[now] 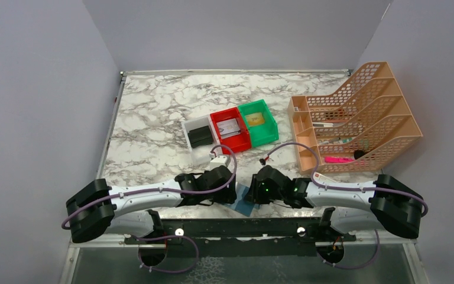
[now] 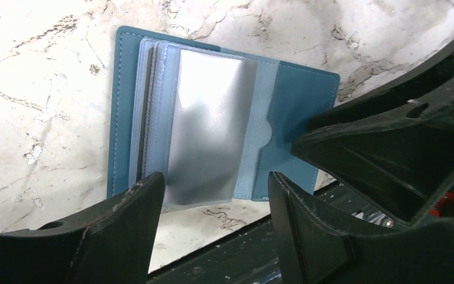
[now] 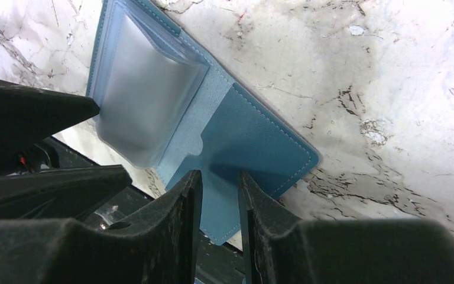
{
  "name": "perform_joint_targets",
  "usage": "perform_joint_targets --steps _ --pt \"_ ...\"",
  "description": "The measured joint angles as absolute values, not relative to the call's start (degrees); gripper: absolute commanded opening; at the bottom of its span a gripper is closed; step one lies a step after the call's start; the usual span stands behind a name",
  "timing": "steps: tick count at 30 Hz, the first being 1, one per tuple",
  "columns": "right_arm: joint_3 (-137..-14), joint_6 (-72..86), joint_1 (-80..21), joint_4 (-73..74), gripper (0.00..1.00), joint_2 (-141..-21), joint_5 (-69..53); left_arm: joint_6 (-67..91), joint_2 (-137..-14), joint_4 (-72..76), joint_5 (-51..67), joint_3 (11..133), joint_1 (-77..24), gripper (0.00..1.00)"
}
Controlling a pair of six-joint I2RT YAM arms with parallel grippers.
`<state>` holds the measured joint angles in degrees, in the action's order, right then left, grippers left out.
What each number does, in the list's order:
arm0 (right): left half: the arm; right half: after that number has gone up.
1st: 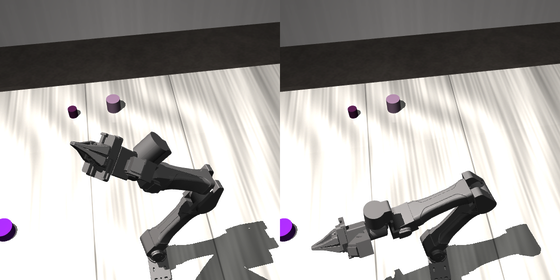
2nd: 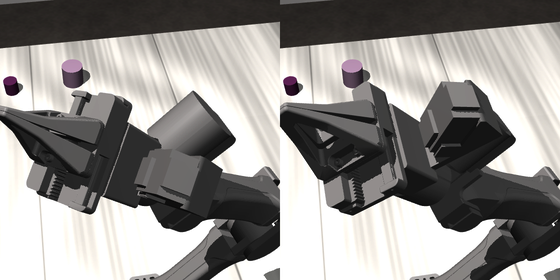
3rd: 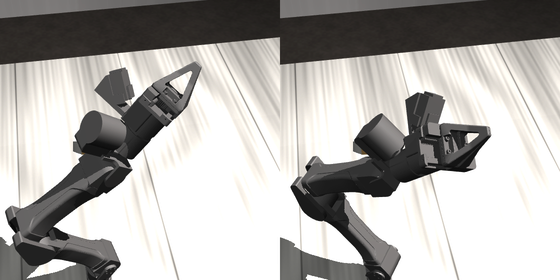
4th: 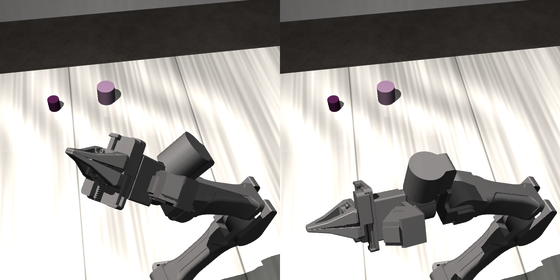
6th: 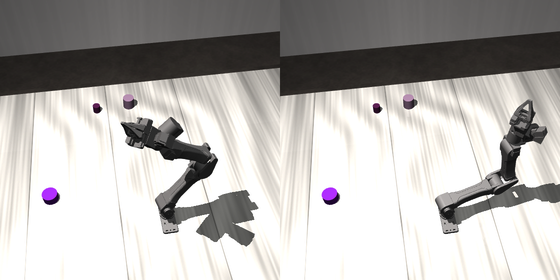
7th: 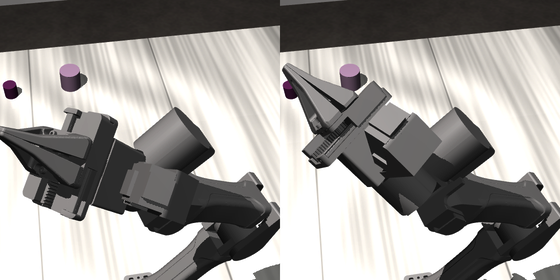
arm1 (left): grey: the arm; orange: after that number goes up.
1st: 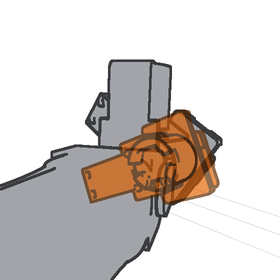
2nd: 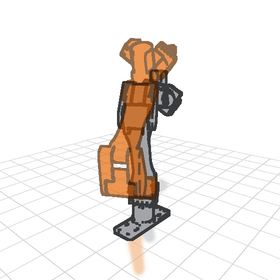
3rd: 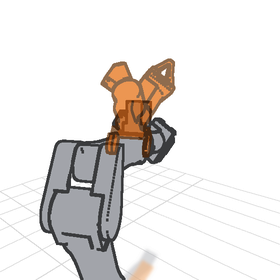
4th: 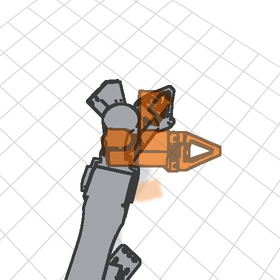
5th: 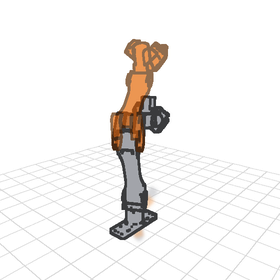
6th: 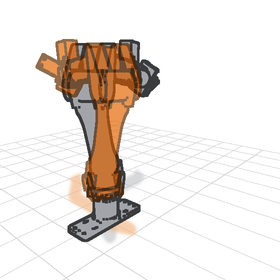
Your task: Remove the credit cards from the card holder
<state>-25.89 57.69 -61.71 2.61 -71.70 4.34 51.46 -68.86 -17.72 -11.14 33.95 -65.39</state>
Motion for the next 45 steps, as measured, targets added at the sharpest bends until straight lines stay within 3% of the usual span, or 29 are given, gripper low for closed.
perform_joint_targets --steps 10,23,37,45 --pt "-25.89 58.46 -61.71 2.00 0.34 -72.29 3.73 51.42 -69.89 -15.07 -10.59 33.04 -65.39 0.61" --pt "-25.71 59.70 -61.71 1.37 0.36 -72.03 3.68 50.52 -72.05 -2.46 0.69 29.89 -65.39 0.60" --pt "-20.56 66.52 -61.71 5.08 0.42 -51.81 11.05 49.54 -77.01 4.29 8.27 30.39 -65.39 0.62" --pt "-19.27 70.02 -61.71 10.31 0.42 -48.71 14.39 48.12 -79.05 6.20 10.04 33.89 -65.49 0.64"
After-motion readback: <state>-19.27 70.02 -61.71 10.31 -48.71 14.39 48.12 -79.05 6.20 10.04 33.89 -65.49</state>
